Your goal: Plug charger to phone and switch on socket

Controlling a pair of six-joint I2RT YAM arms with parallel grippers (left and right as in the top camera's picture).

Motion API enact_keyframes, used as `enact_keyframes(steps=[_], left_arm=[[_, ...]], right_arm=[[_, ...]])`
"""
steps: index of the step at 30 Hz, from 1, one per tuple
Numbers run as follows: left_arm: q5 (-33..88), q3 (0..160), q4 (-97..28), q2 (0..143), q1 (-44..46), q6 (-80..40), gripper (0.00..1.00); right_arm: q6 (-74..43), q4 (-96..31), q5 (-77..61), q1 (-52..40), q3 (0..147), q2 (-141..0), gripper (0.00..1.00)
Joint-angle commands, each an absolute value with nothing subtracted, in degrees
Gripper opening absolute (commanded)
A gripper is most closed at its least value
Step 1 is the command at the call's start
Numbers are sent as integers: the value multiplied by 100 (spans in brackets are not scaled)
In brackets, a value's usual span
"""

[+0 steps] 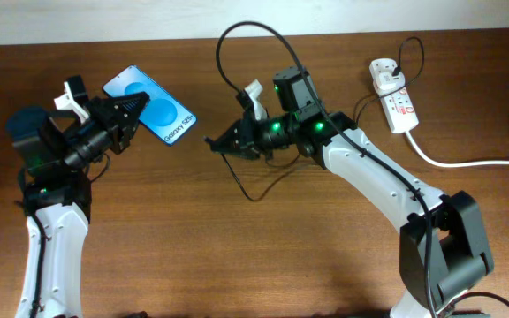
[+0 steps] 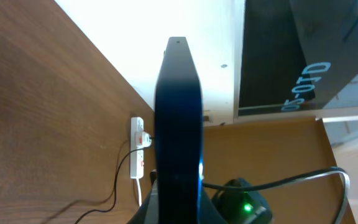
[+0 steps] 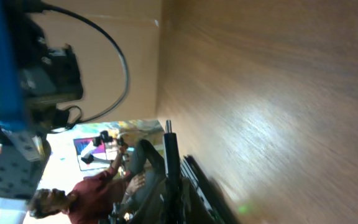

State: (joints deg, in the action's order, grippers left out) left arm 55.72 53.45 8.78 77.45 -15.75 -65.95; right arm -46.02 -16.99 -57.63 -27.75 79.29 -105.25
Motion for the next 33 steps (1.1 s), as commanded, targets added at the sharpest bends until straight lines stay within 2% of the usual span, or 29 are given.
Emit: enact_keyframes(steps=[1,7,16,26,33], left_arm=[[6171,5426,908,7848,-1629,-6324,0],[6525,5426,891,7929,-1629,-6311,0],[6401,5426,893,7929,-1629,-6335,0],[6386,5426,891,7929,-1629,-6335,0],[6388,5426,891,7929,-1629,-6335,0]], right_arm=[[-3953,-2152,-5494,-2768,7931,-10420,5],[-3802,-2598,-5502,-2768,7931,-9754,4],[-4862,-2158,-6608,-2923,7931,-9734,4],[-5229,-1446,-6567,-3236,7931,-9734,4],[-5520,-1455,-6189,-3240,7931,-9786,5]])
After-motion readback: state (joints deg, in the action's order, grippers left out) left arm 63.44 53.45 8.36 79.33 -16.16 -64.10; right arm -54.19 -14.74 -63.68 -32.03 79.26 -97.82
